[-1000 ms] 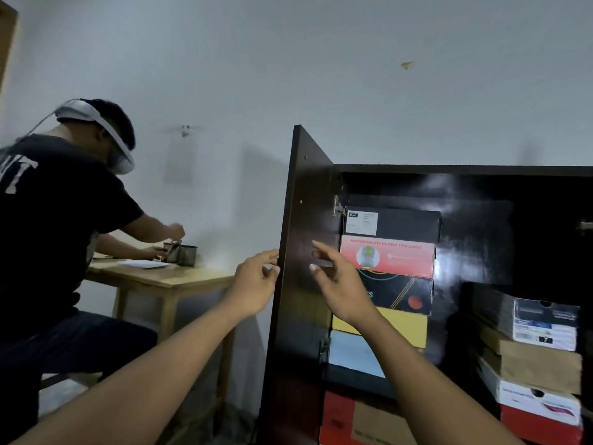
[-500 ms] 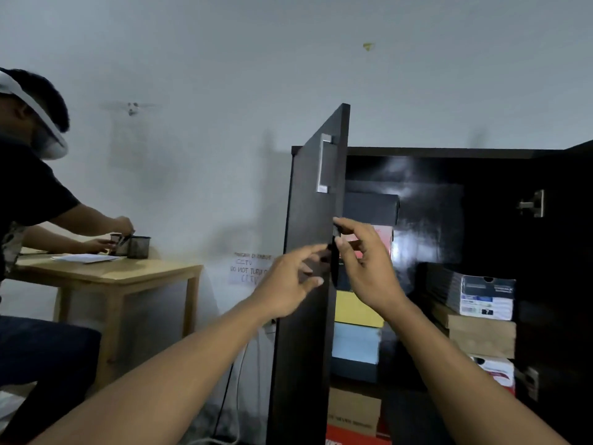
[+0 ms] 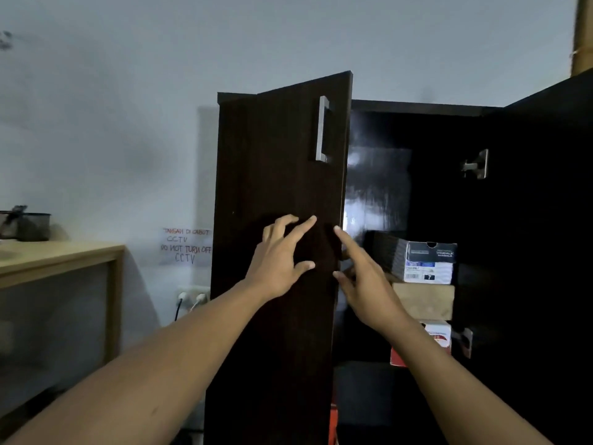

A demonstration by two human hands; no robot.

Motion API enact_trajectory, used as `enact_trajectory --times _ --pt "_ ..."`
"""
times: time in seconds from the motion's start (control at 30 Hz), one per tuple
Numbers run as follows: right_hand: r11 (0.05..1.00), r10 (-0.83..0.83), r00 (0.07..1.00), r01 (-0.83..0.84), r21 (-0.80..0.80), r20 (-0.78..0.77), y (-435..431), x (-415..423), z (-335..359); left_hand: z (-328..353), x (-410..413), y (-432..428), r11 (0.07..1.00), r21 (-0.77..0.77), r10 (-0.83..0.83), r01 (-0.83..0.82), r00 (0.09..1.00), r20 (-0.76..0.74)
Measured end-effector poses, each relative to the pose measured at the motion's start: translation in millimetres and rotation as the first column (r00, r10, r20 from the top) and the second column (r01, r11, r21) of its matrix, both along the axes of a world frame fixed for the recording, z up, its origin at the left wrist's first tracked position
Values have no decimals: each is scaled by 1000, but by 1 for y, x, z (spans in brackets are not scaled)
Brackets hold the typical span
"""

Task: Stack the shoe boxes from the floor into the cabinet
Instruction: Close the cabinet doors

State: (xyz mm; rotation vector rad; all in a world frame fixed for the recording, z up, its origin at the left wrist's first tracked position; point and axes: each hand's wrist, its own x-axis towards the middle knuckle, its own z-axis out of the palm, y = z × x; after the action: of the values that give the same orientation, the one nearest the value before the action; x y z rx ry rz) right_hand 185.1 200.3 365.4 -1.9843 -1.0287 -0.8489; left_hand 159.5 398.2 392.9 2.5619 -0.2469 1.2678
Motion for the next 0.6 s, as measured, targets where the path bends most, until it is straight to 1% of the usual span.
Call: enact_trajectory --times 0.1,0.2,0.27,0.33,0.37,0.47,0.6 --pt "999 -43 999 43 29 11 5 27 -11 -3 20 3 997 57 44 -45 999 13" --pt "996 5 996 3 86 -86 5 50 -18 -10 34 8 982 153 115 -109 993 -31" --pt "996 65 982 -52 77 -180 4 67 -27 -17 43 15 940 276 232 -203 970 -78" --pt "1000 22 973 -21 6 -229 7 84 -37 -27 54 23 876 380 357 -297 929 -95" --pt "1000 -7 971 3 -16 -241 9 92 -42 -32 61 28 854 406 398 -327 912 -103" --pt "999 -43 961 46 2 -274 21 118 -47 -47 81 39 821 435 465 -369 875 -136" --pt "998 -40 962 51 31 -272 32 151 -52 -55 99 42 777 466 522 -423 847 -101"
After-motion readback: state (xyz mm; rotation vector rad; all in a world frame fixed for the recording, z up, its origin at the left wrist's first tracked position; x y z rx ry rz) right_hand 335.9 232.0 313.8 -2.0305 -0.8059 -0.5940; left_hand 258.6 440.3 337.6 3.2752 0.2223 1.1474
